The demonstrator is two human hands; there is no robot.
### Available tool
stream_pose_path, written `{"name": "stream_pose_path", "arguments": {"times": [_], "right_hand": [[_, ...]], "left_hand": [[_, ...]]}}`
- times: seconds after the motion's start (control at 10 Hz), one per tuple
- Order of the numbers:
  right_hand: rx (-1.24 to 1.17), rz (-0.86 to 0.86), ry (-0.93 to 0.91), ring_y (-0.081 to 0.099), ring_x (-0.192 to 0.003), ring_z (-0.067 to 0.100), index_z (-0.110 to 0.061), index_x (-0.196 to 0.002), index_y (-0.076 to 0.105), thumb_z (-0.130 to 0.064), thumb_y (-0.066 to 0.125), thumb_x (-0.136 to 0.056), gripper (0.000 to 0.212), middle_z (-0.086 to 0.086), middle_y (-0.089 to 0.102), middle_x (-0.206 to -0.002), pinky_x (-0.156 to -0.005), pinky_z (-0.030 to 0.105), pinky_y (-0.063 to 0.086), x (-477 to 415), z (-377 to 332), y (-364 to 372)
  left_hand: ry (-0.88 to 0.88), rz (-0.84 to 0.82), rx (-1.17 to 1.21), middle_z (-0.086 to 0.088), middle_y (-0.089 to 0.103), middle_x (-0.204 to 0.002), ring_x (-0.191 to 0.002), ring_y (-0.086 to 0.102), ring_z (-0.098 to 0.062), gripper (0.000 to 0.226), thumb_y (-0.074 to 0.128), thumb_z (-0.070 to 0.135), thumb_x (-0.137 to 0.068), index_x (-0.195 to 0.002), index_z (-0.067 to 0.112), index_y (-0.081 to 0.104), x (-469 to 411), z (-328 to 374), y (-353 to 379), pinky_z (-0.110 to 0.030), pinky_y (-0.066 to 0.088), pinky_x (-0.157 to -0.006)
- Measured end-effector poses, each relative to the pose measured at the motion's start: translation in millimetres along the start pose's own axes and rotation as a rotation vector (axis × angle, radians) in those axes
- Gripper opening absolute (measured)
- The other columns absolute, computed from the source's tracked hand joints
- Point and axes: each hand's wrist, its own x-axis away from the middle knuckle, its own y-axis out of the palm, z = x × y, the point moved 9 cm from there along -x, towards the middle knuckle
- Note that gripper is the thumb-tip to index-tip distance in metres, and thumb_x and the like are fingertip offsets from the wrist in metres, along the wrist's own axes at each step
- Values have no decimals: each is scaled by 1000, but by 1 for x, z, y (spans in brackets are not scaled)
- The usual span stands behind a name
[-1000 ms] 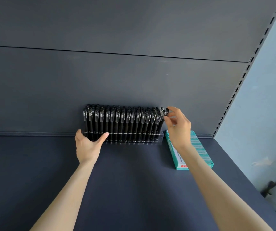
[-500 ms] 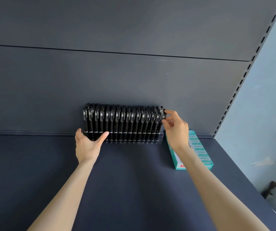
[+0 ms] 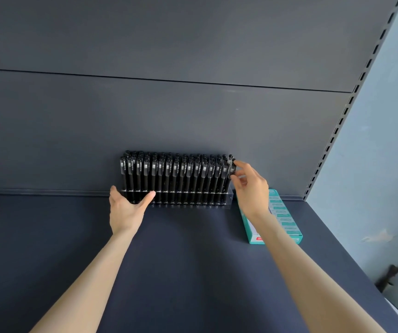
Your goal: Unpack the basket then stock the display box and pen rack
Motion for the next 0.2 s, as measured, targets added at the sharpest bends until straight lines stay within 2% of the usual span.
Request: {"name": "stream_pose_path", "arguments": {"times": [0.1, 0.2], "right_hand": [[13, -24, 2, 61, -76, 18, -19, -119, 58, -13, 54, -91, 29, 2, 66, -98, -79, 44, 50, 4, -6, -5], [-19, 25, -9, 59, -73, 17, -16, -112, 62, -16, 55, -91, 22, 2, 67, -95, -79, 44, 51, 0, -13, -26]], "left_hand": [[-2, -17, -8, -19, 23, -153, -139, 27, -35, 110, 74, 49, -74, -149, 3, 8, 7, 3, -6, -52, 33, -107], [56, 44, -41, -20, 32, -146, -134, 32, -35, 89, 74, 37, -80, -145, 2, 24, 12, 11, -21, -54, 33, -105]]}}
